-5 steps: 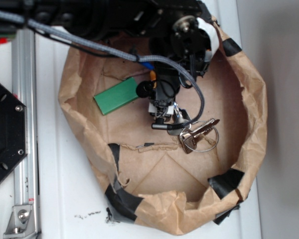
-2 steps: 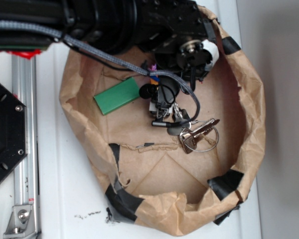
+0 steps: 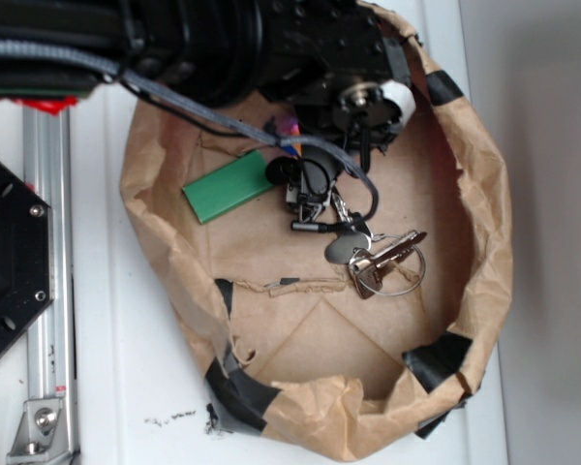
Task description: Grab the yellow duck.
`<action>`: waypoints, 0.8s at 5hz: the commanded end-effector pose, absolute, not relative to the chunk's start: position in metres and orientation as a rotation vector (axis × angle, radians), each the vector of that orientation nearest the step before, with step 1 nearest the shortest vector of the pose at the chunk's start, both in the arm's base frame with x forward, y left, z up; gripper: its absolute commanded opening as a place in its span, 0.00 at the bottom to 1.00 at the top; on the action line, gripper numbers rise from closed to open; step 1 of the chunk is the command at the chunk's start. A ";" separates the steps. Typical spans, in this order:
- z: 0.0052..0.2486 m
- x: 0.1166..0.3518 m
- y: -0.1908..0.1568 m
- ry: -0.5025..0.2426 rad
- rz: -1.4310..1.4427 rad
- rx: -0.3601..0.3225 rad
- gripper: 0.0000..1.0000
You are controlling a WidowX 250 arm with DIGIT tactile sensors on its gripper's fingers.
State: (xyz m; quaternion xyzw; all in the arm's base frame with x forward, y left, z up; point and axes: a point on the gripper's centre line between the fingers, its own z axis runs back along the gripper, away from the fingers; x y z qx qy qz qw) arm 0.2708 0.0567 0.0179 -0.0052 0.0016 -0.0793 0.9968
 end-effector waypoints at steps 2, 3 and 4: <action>0.063 0.268 0.055 -0.068 -0.122 -0.033 0.00; 0.113 0.272 0.036 -0.087 -0.072 -0.060 0.00; 0.160 0.275 0.010 -0.030 -0.019 -0.089 0.00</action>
